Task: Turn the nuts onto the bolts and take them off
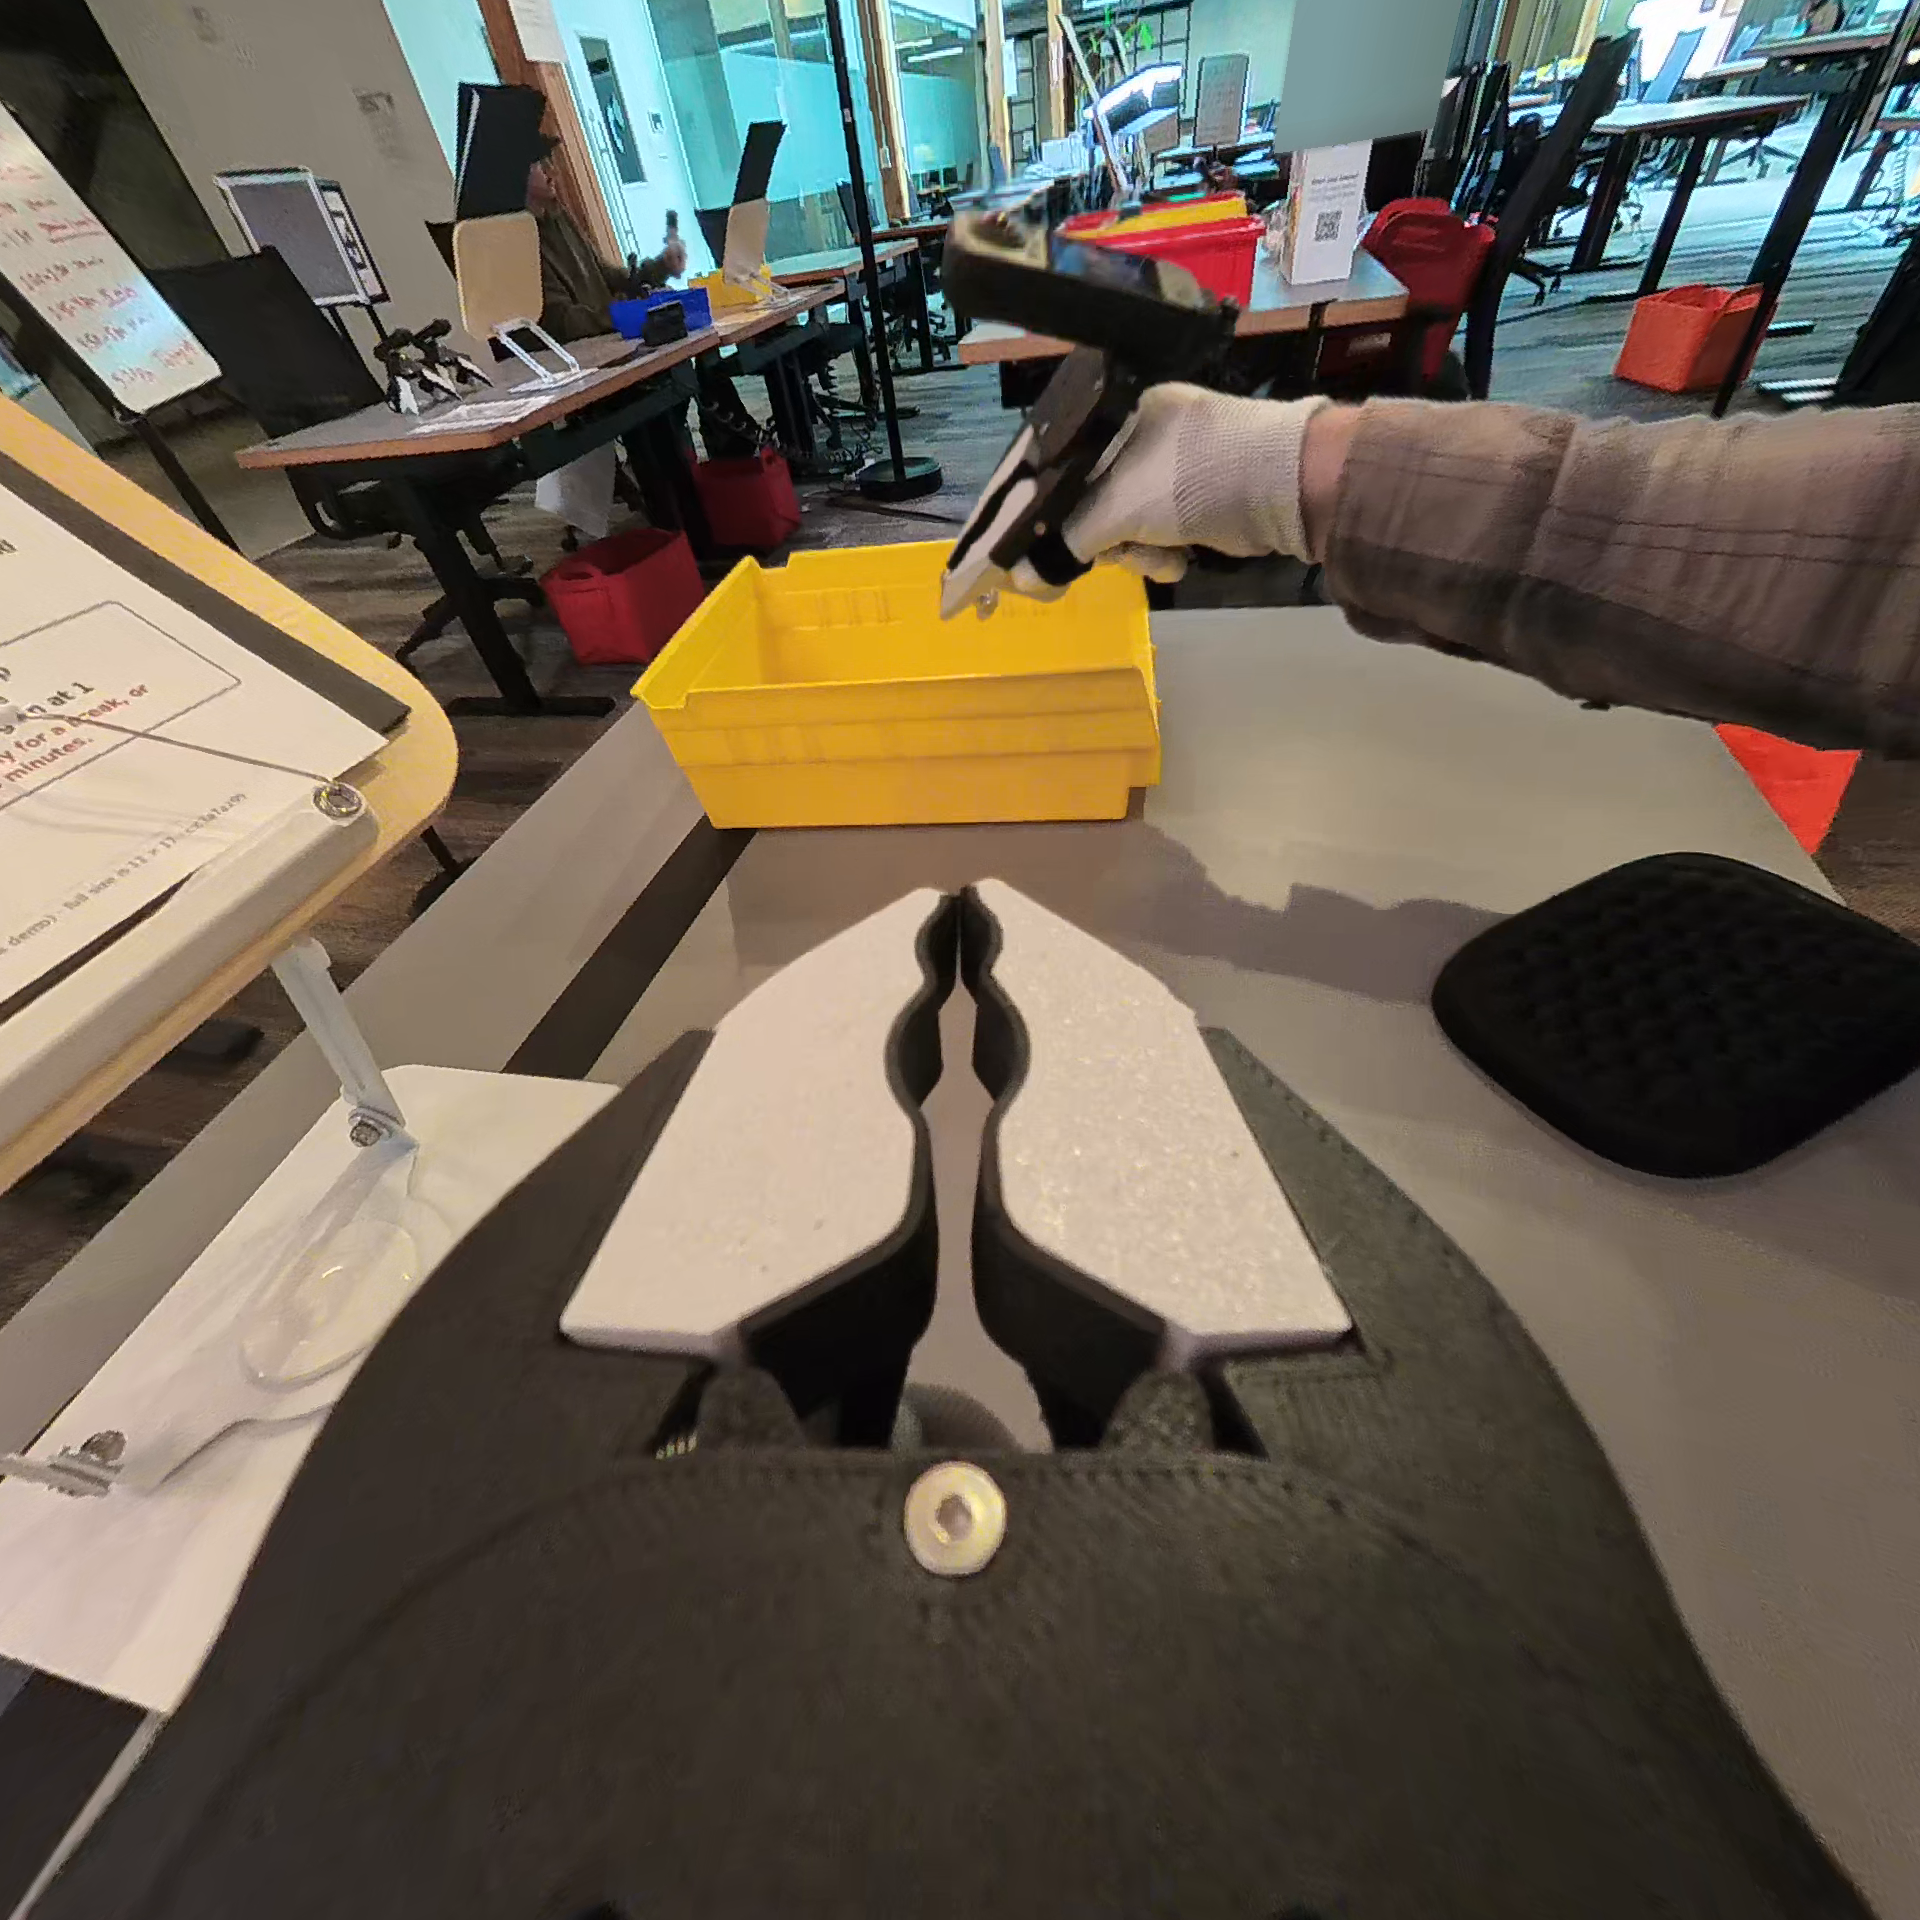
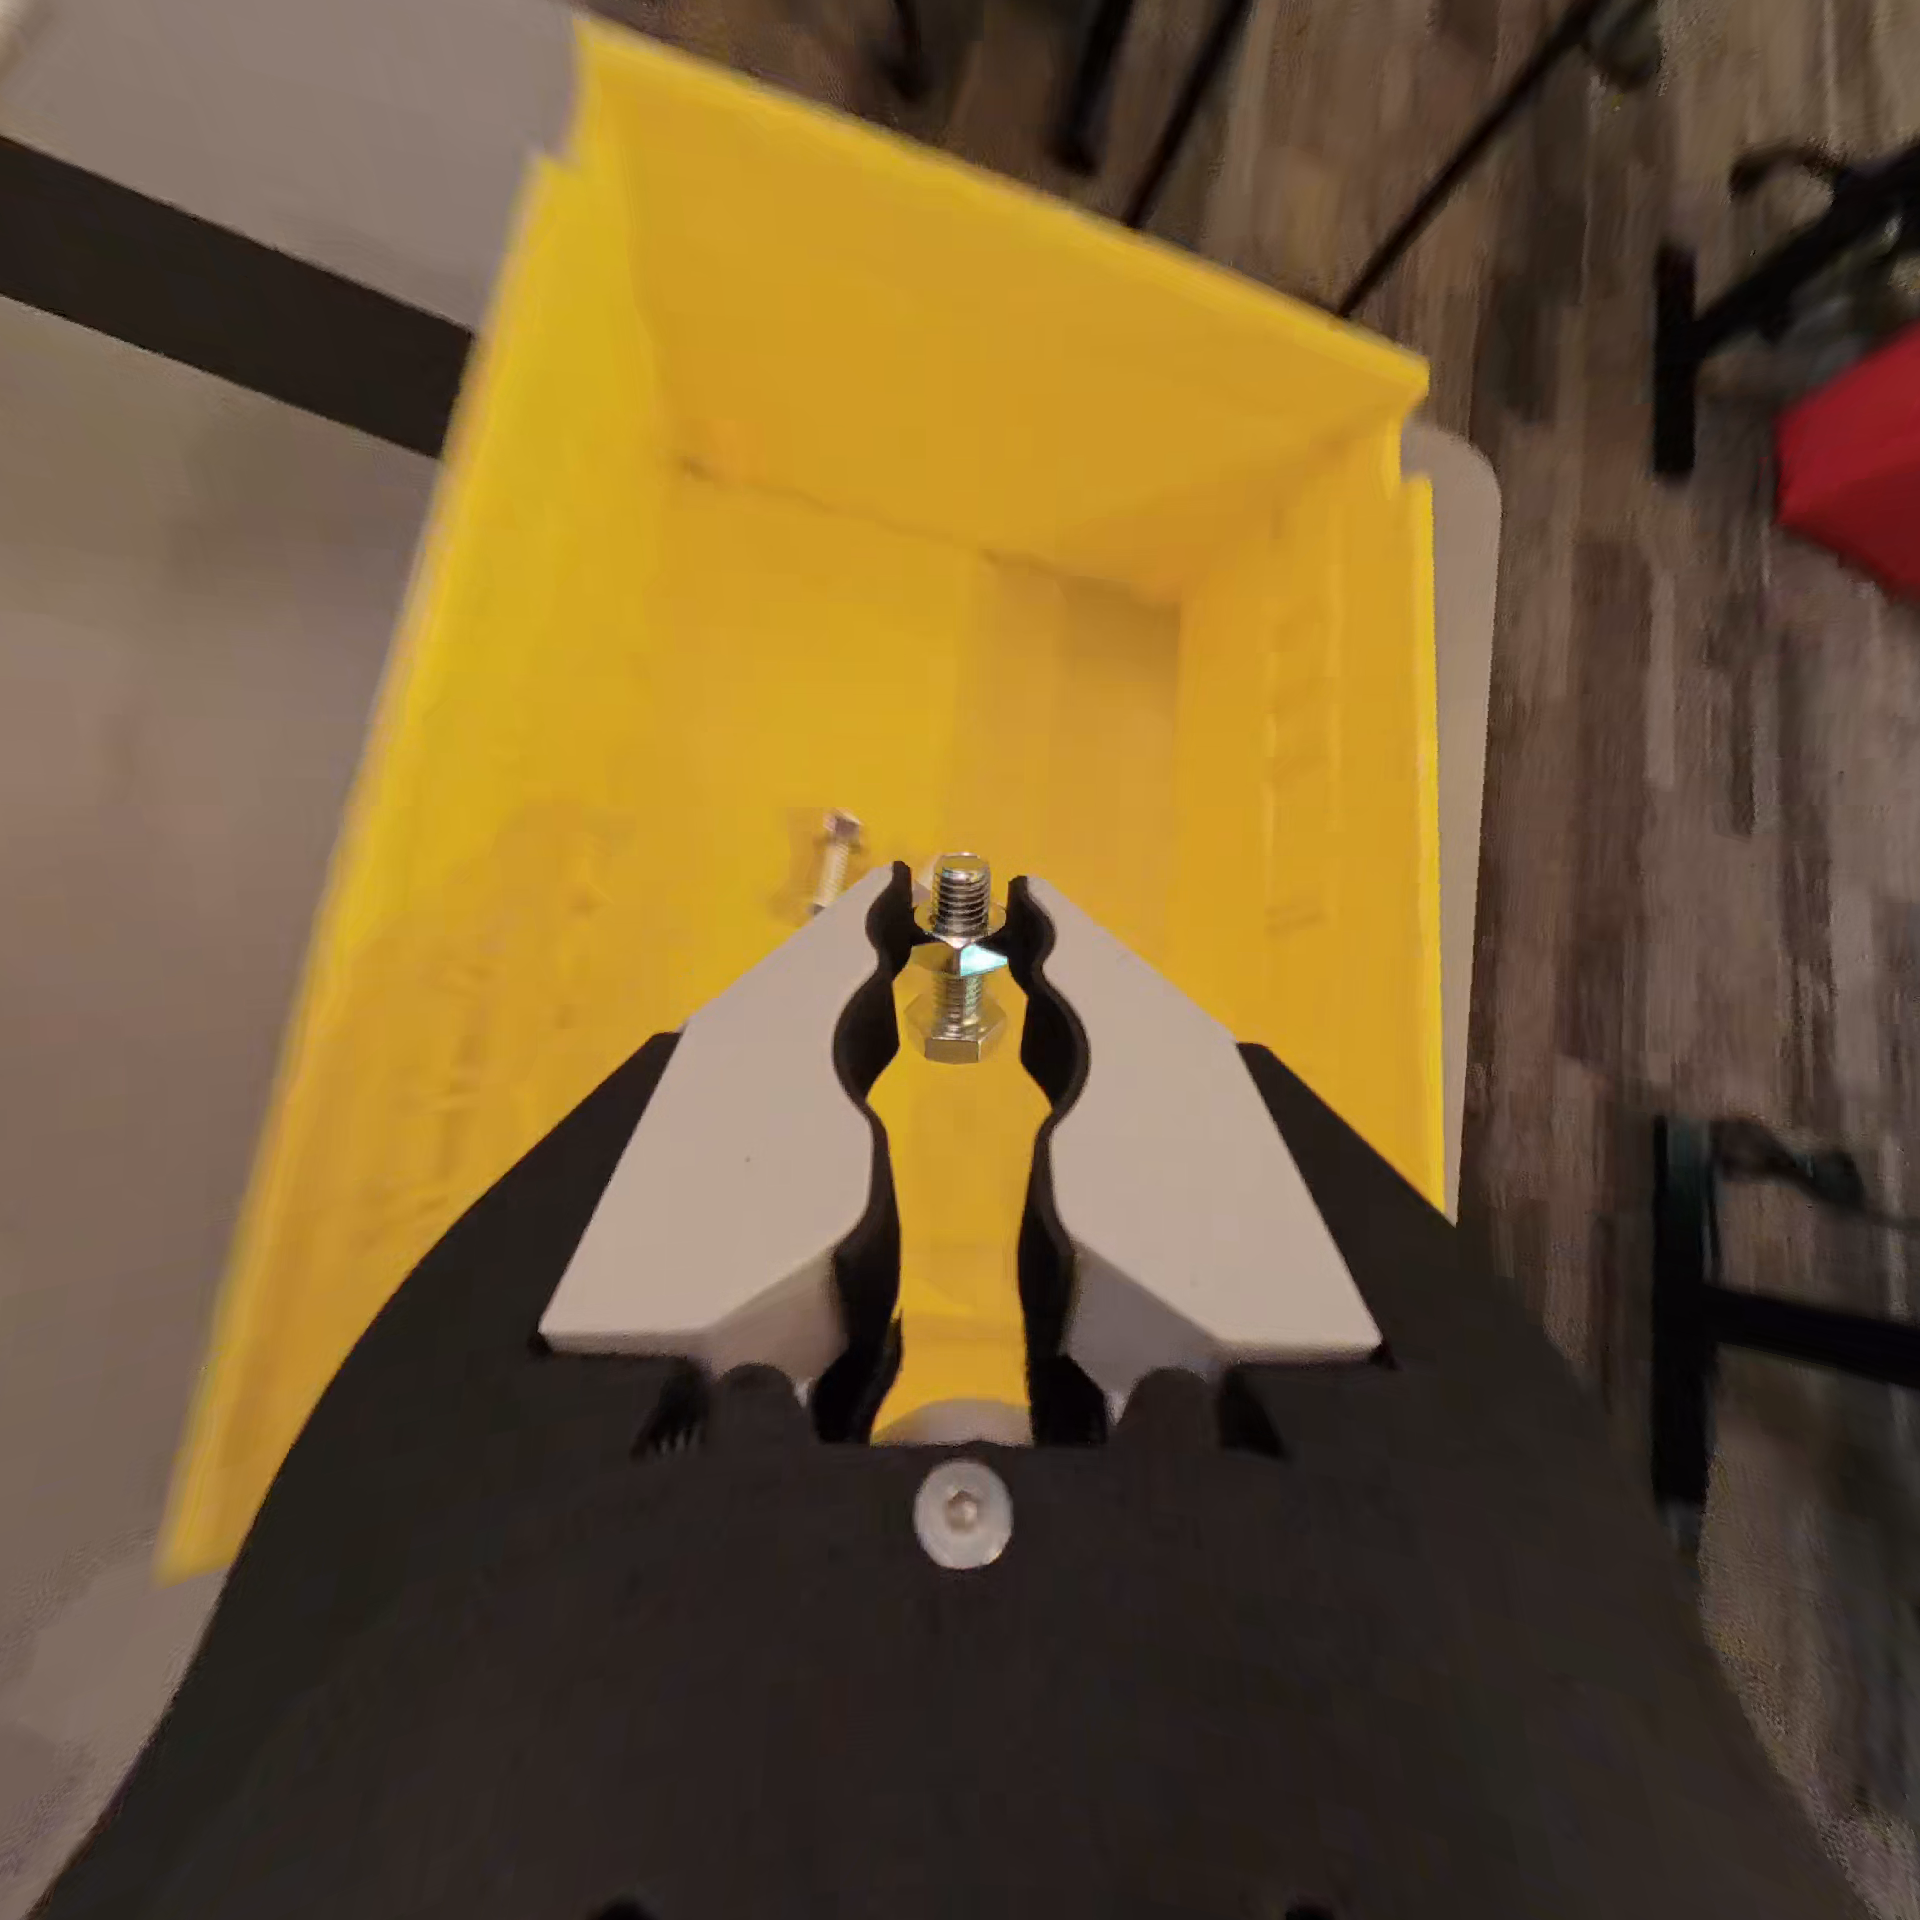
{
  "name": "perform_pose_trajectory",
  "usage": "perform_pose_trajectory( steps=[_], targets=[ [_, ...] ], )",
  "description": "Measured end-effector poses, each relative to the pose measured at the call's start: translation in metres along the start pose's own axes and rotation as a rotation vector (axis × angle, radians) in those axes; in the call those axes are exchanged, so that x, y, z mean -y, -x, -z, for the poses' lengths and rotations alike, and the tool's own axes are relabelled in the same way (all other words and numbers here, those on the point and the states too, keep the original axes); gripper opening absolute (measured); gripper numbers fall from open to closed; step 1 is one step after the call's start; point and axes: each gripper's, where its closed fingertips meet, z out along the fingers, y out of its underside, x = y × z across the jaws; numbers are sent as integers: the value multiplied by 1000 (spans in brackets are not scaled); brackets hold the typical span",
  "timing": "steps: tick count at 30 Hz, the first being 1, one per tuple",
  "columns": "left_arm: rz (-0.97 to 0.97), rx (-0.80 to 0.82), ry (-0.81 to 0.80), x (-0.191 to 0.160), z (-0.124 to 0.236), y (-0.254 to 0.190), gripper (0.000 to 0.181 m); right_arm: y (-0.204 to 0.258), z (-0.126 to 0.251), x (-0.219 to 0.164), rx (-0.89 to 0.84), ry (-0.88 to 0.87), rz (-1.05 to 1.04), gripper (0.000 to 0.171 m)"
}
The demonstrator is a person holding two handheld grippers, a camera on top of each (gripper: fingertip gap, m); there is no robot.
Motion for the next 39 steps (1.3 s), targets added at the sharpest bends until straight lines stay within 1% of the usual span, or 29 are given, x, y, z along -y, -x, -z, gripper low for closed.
perform_pose_trajectory(
  steps=[2, 5, 8, 9, 10, 11, 13, 17, 19, 22, 23, 25, 27, 29, 30, 32, 33, 34, 35, 36, 37, 39],
  targets=[
    [3, -1, 15, -5, -2, 0, 0, -11, -22, -23, -26, 89, -15, 16],
    [11, -7, 32, -11, -6, 0, 0, -19, -45, -50, -42, 177, -50, 16],
    [17, -17, 42, -15, -9, -2, 1, -15, -62, -64, -18, 221, -82, 16],
    [18, -17, 44, -16, -10, -2, 3, -14, -63, -67, -17, 238, -64, 20],
    [16, -18, 46, -16, -10, -2, 5, -19, -60, -63, -46, 224, -49, 37],
    [13, -15, 49, -17, -10, -2, 7, -21, -55, -57, -55, 202, -50, 45],
    [3, 11, 46, -15, -9, 2, 14, -23, -35, -36, -39, 115, -60, 45],
    [-17, 92, 25, 1, 1, 15, 31, -40, 26, 3, -94, -61, -24, 43],
    [-26, 146, 9, 13, 12, 24, 35, -49, 53, 7, -138, -106, 7, 46],
    [-57, 232, 26, 24, 33, 38, 42, -62, 78, -4, -183, -130, 13, 56],
    [-76, 269, 49, 25, 43, 44, 44, -66, 81, -12, -189, -120, 15, 58],
    [-101, 358, 88, 27, 69, 58, 48, -75, 81, -33, -190, -95, -12, 69],
    [-109, 463, 133, 25, 102, 75, 52, -76, 74, -53, -137, -89, -67, 70],
    [-96, 585, 203, 14, 141, 94, 60, -79, 65, -70, -109, -86, -109, 77],
    [-78, 644, 240, 5, 162, 103, 64, -80, 61, -77, -100, -90, -113, 77],
    [-45, 768, 323, -16, 208, 119, 70, -82, 52, -87, -79, -94, -132, 75],
    [-24, 828, 351, -27, 232, 125, 71, -81, 48, -90, -57, -102, -136, 76],
    [3, 880, 376, -38, 256, 129, 71, -78, 44, -90, -27, -119, -134, 72],
    [31, 927, 412, -51, 279, 133, 69, -72, 39, -90, 18, -127, -129, 67],
    [51, 975, 455, -66, 303, 136, 65, -66, 35, -90, 56, -135, -124, 70],
    [66, 1022, 489, -80, 326, 139, 61, -68, 33, -88, 53, -151, -119, 67],
    [111, 1108, 535, -108, 366, 142, 58, -74, 30, -86, 44, -171, -110, 51]
  ],
)
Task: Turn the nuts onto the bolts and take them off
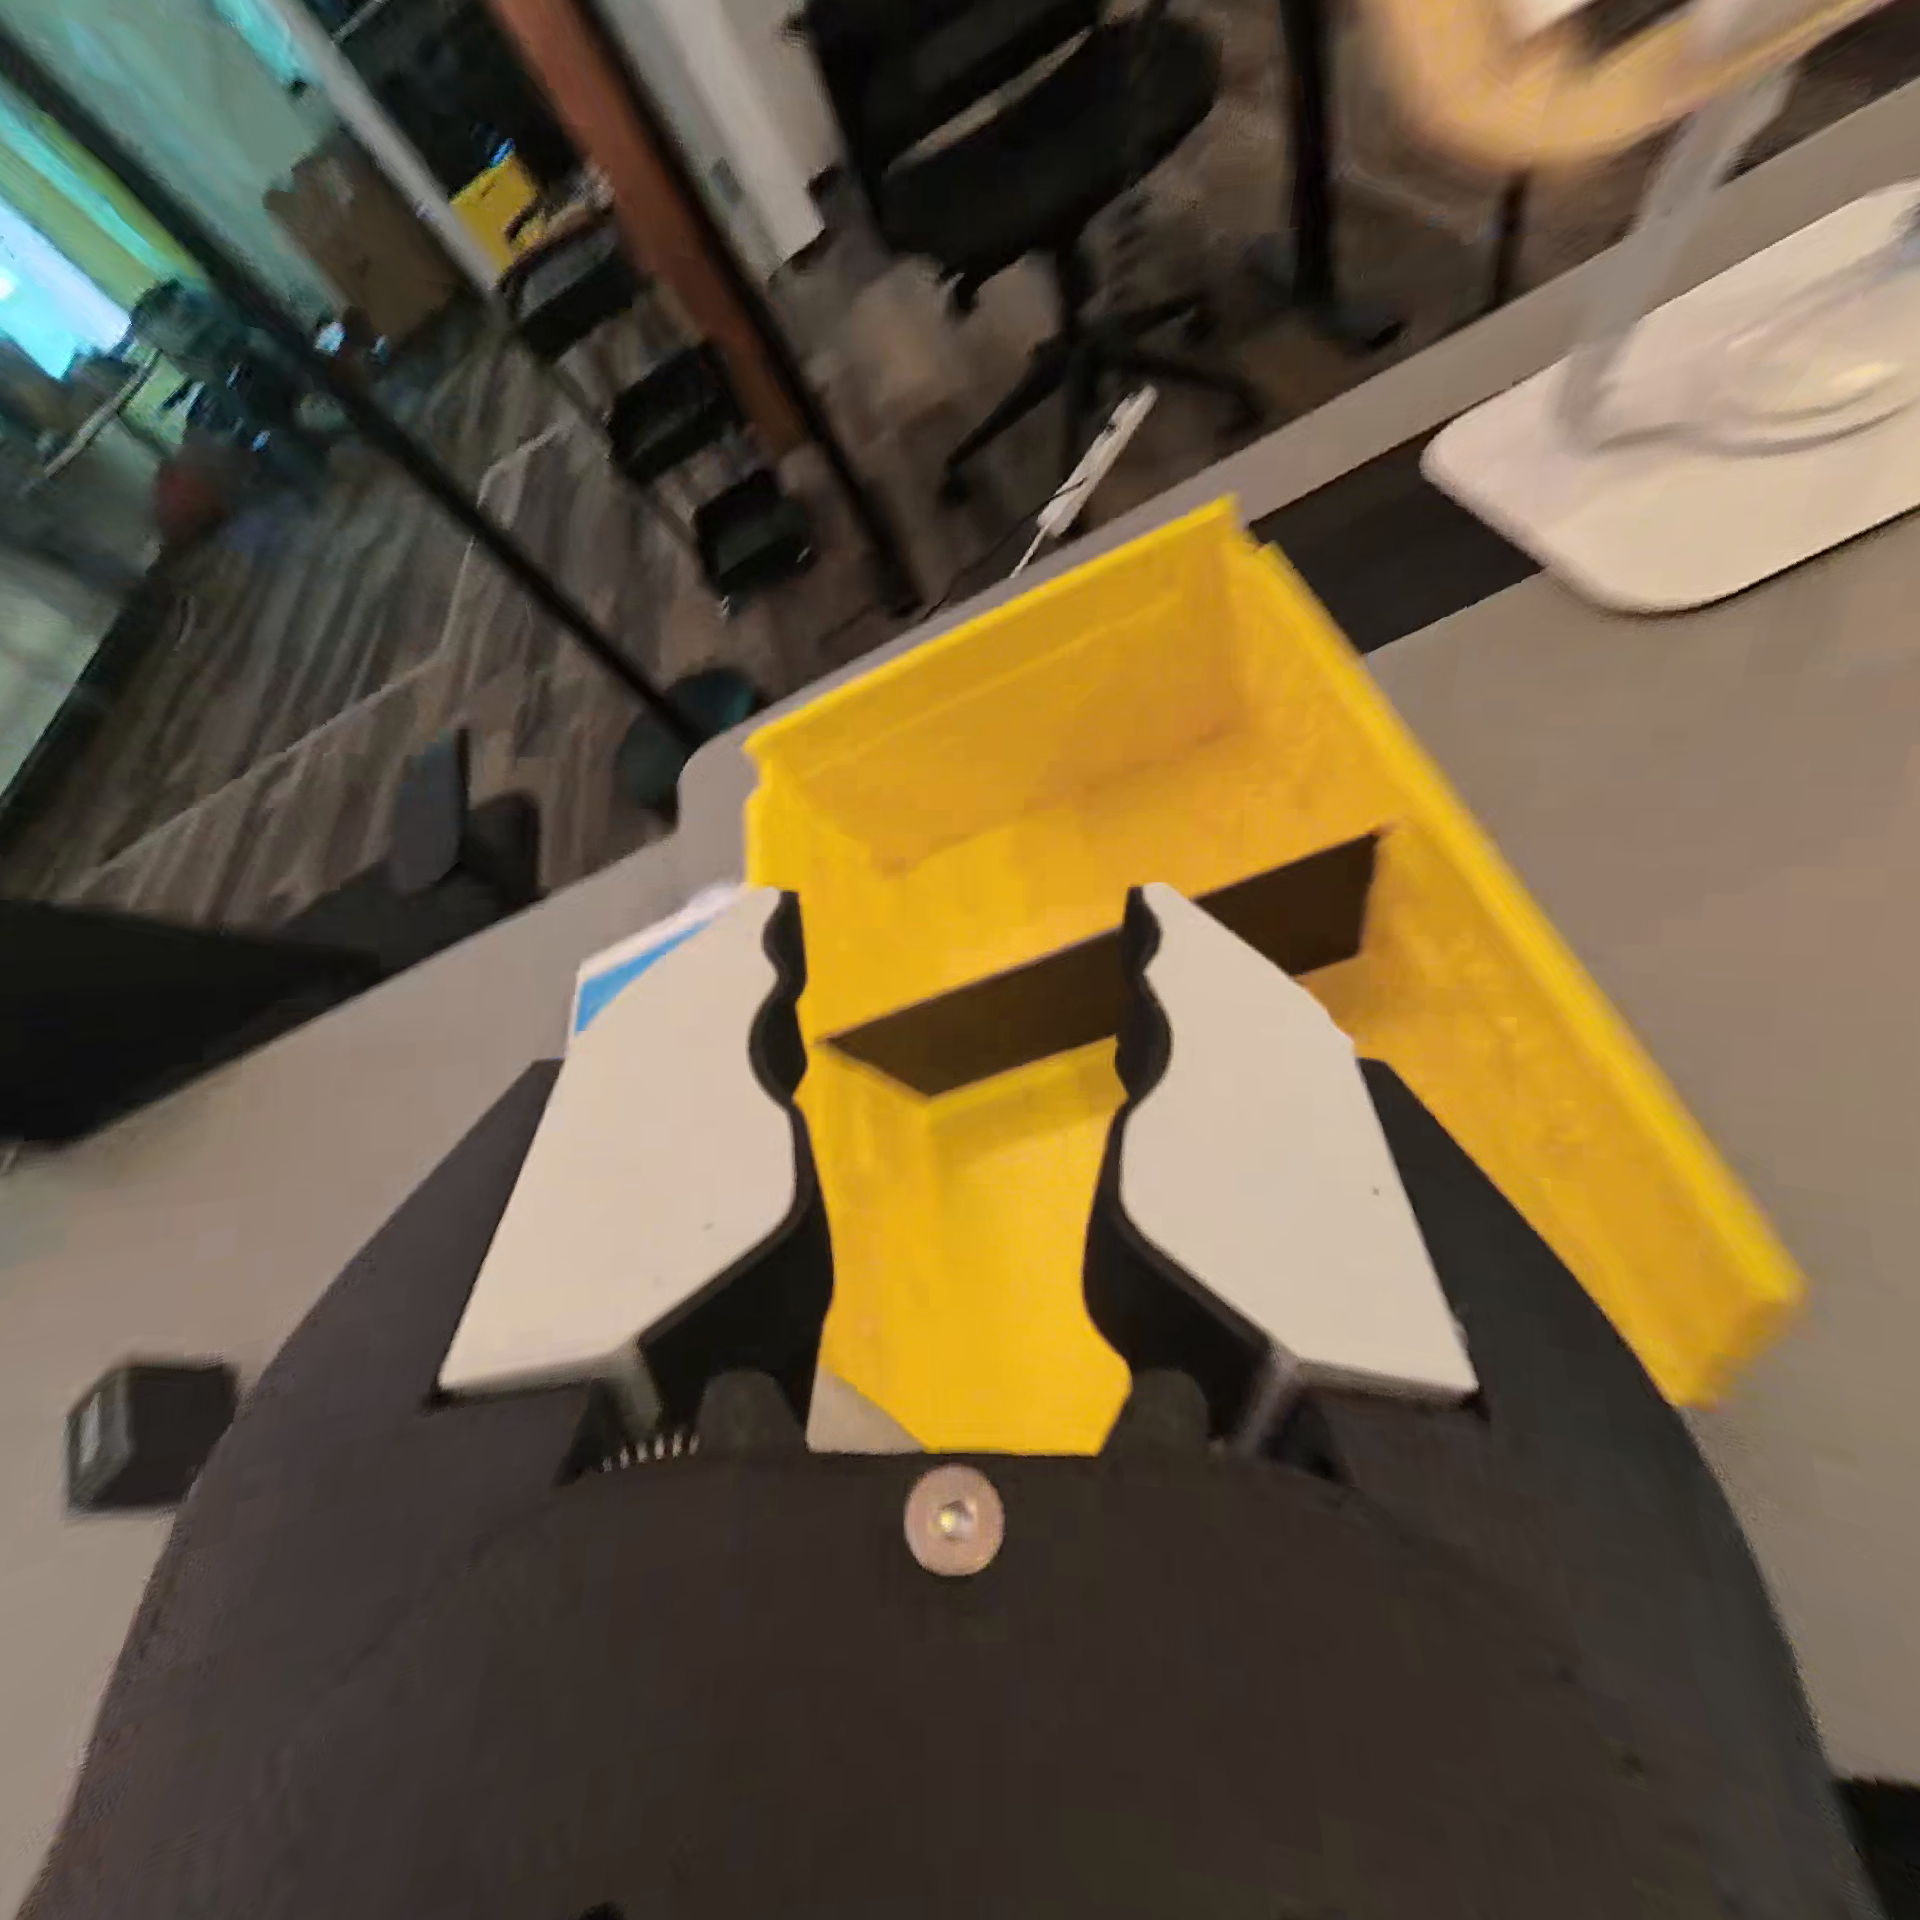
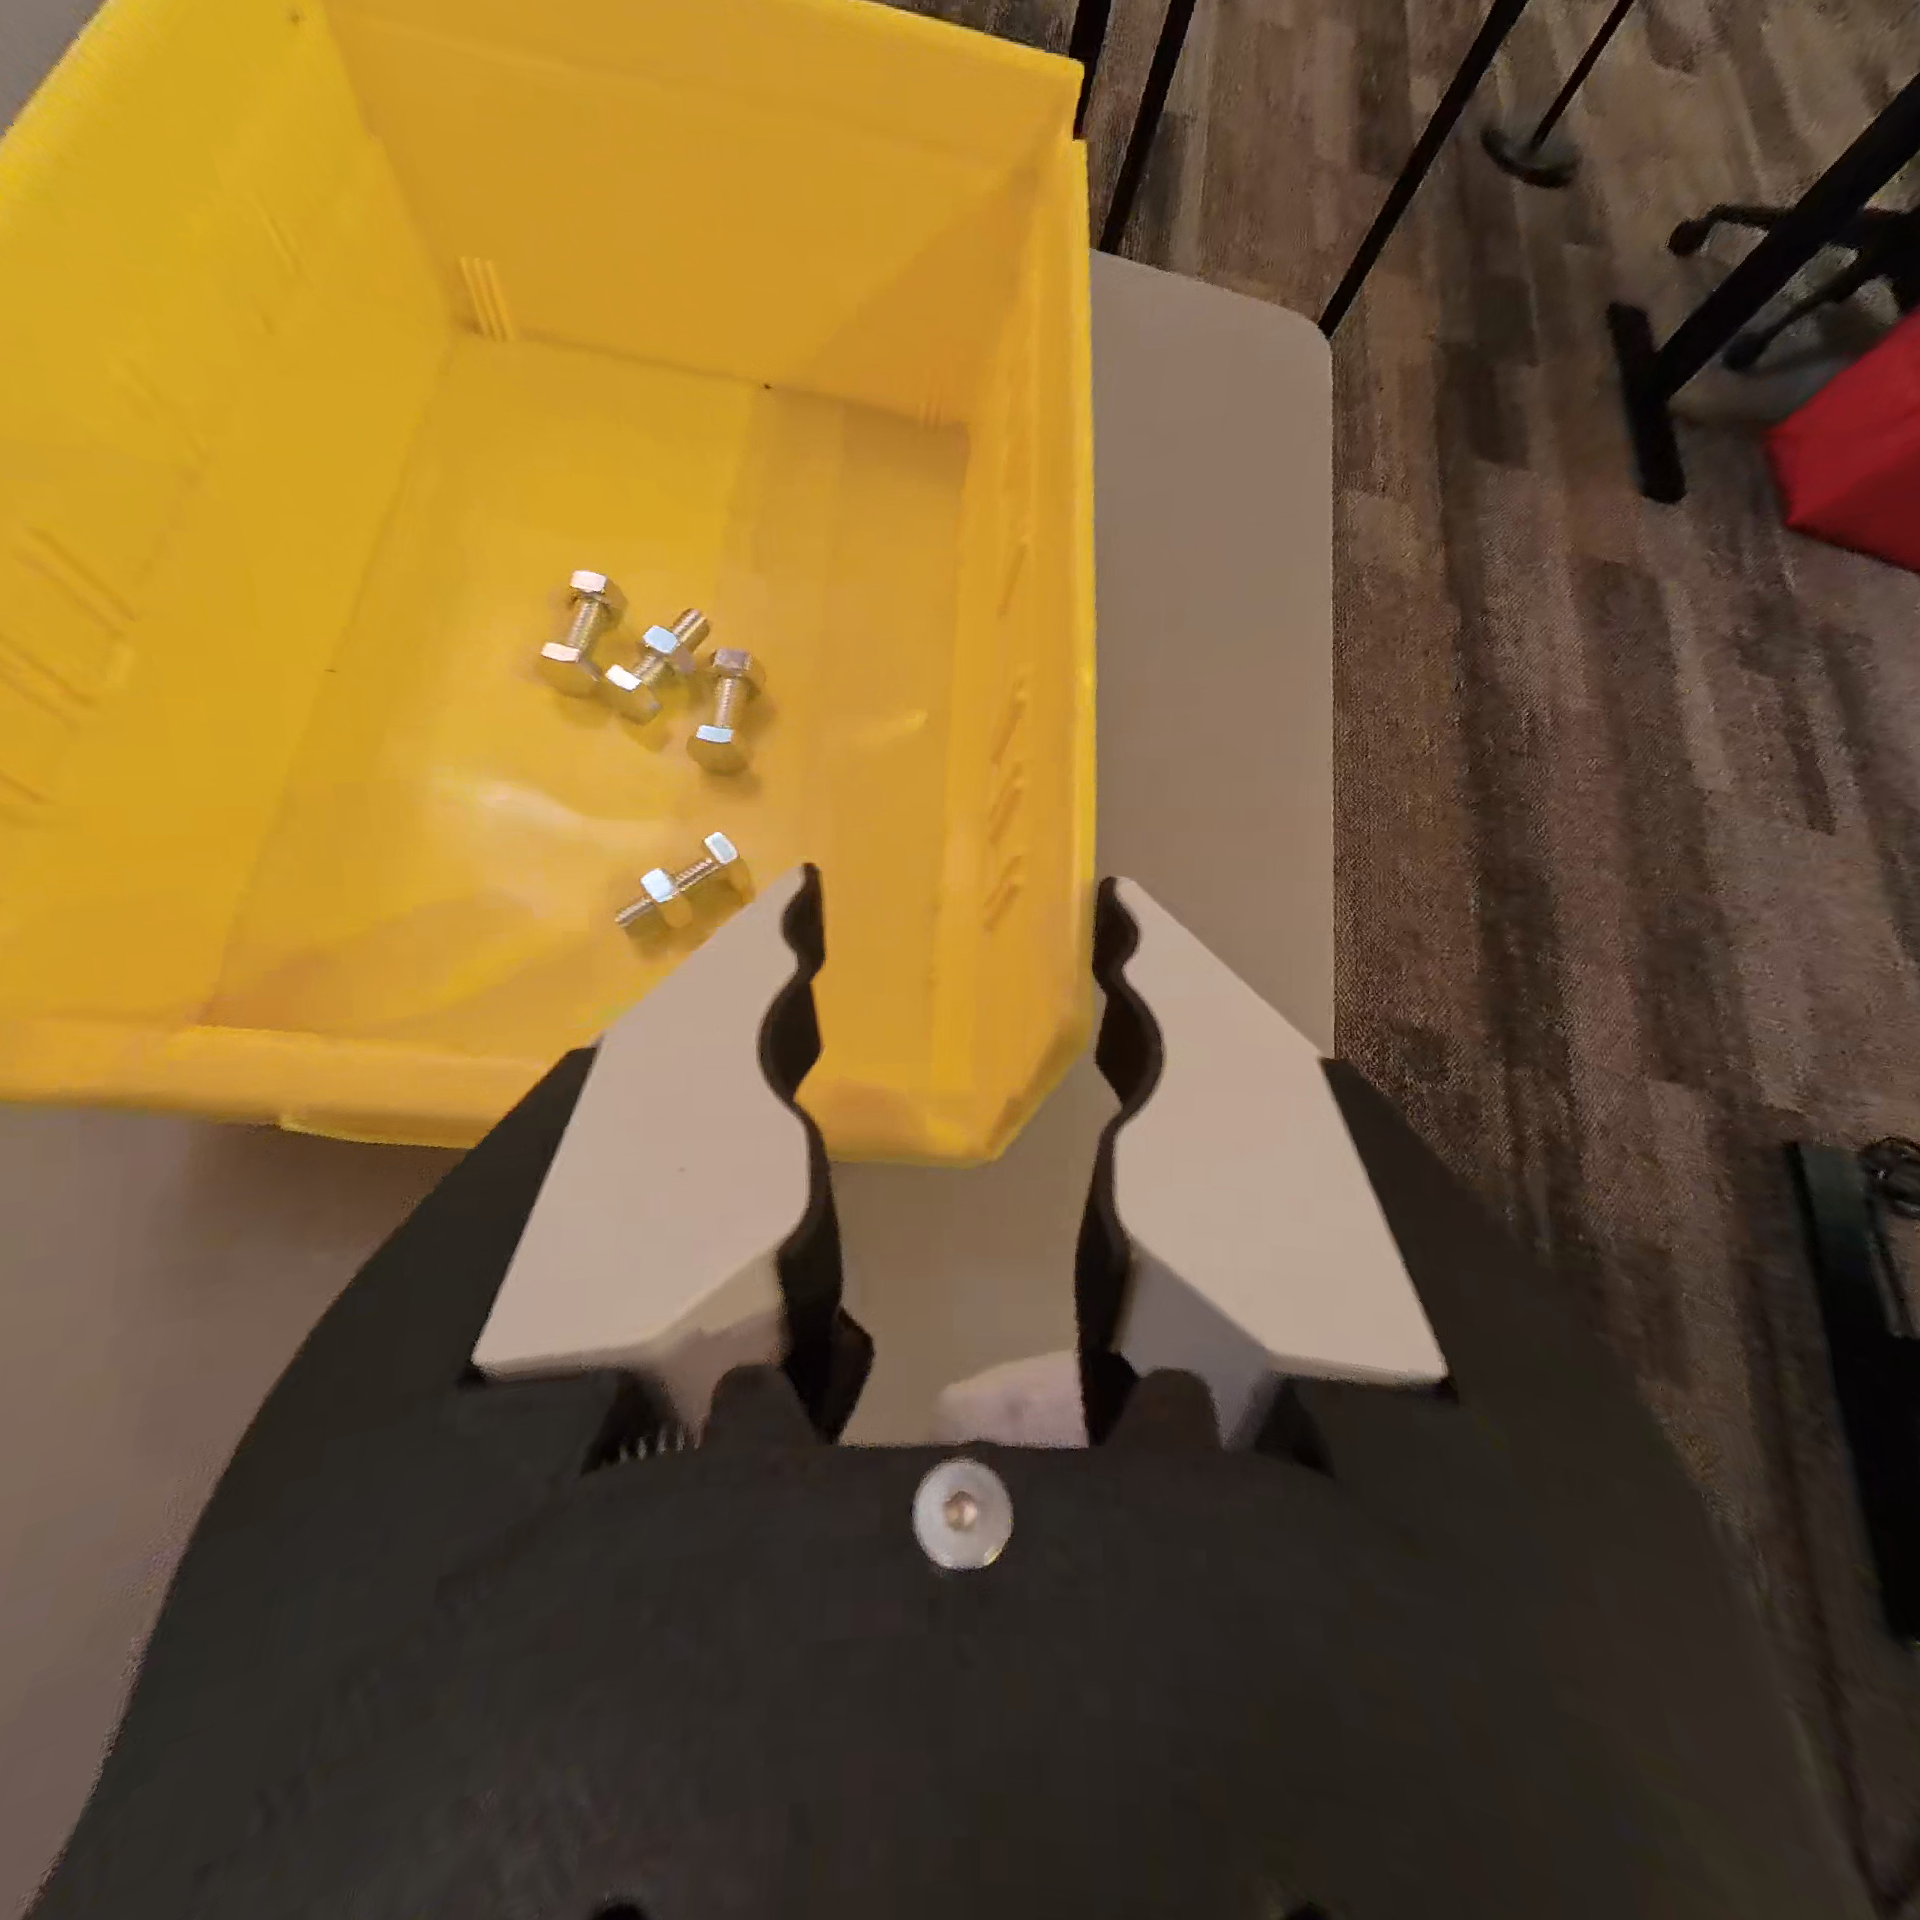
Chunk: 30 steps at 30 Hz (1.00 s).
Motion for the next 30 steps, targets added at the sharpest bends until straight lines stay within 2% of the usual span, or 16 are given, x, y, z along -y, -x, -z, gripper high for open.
perform_pose_trajectory(
  steps=[2, 5, 7, 8, 11, 13, 14, 19, 21, 22, 23, 30],
  targets=[
    [55, 17, 78, -38, -5, 18, 51, -5, -5, -1, 12, 8, -18, 45],
    [95, 57, 137, -78, -15, 33, 58, -16, -14, -7, -41, 39, 40, 48],
    [105, 89, 174, -98, -22, 40, 64, -7, -24, -11, 19, 54, 67, 56],
    [112, 111, 181, -105, -26, 45, 65, -7, -30, -13, 24, 67, 81, 55],
    [180, 71, 221, -129, -41, 42, 75, -2, -42, -18, 58, 108, 131, 34],
    [216, 5, 220, -139, -52, 31, 72, -5, -45, -15, 66, 93, 98, 14],
    [221, 14, 192, -140, -56, 32, 64, -4, -47, -14, 80, 92, 83, 6],
    [340, -3, 104, -131, -61, 36, 40, 4, -47, -13, 129, 89, 37, 3],
    [418, 8, 60, -127, -61, 43, 16, 9, -43, -14, 130, 103, 35, 2],
    [436, -55, 20, -122, -60, 38, 7, 11, -40, -15, 125, 108, 35, 2],
    [470, -78, 7, -121, -61, 35, 6, 13, -36, -15, 118, 111, 34, 2],
    [329, 7, -36, -109, -53, 18, 4, 38, -2, -24, 92, 132, -3, 2]
  ],
)
